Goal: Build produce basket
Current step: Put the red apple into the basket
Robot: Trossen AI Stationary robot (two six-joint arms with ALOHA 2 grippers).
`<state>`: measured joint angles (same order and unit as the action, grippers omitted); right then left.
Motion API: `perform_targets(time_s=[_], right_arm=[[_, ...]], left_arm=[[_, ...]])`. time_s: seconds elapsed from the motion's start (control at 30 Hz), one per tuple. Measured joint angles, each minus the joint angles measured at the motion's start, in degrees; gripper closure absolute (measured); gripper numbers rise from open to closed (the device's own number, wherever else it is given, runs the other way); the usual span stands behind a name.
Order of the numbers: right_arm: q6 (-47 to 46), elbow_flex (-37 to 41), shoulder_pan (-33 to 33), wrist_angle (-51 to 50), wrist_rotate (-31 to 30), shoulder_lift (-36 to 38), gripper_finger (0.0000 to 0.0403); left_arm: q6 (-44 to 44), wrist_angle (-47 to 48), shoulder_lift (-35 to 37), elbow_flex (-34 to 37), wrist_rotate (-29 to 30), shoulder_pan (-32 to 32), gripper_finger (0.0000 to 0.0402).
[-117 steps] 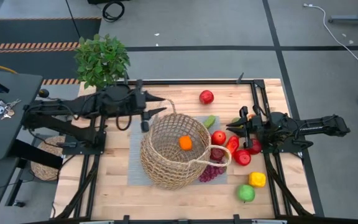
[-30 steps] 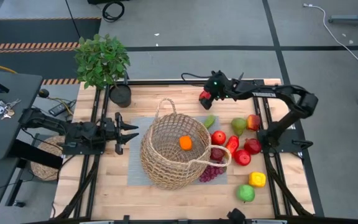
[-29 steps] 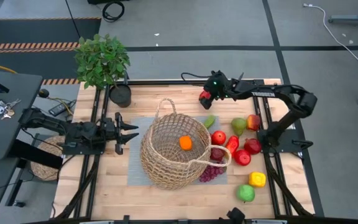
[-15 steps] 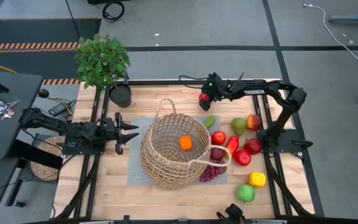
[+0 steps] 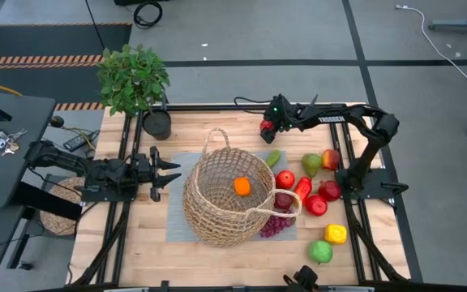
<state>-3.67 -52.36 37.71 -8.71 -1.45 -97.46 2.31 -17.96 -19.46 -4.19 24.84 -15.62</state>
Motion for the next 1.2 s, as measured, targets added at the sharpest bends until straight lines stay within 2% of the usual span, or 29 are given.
perform_targets(time_s=[0.17, 0.4, 0.63, 0.77, 0.93, 1.07, 1.2], right_arm=[[-2.63, 0.07, -0.49, -0.66, -0.7, 3.21, 0.0075], [-5.8, 0.07, -3.52, -0.76, -0.09, 17.05, 0.0076], [-9.34, 0.07, -11.32, 1.98, 0.83, 29.72, 0.0076], [-10.13, 0.06, -17.48, 5.06, -2.04, 33.95, 0.0076], [-10.74, -1.12, -25.33, 5.22, -6.62, 35.01, 0.0076], [-10.0, -7.78, -31.7, -0.37, -12.75, 32.85, 0.0076], [-7.36, -15.97, -38.22, -6.81, -21.57, 28.85, 0.0076]], left_arm=[[-0.02, 0.0, 0.0, 0.0, 0.0, 0.0, 0.0254], [-0.04, 0.0, 0.0, 0.0, 0.0, 0.0, 0.0249], [-0.02, -0.04, 0.0, 0.0, -0.02, 0.0, 0.0254], [-0.04, -0.07, -0.02, 0.0, -0.02, 0.0, 0.025], [-0.04, -0.11, 0.0, 0.0, -0.02, 0.02, 0.0251], [-0.04, -0.13, -0.02, 0.0, -0.02, 0.01, 0.0256], [-0.04, -0.15, -0.02, 0.0, -0.02, 0.0, 0.0254]])
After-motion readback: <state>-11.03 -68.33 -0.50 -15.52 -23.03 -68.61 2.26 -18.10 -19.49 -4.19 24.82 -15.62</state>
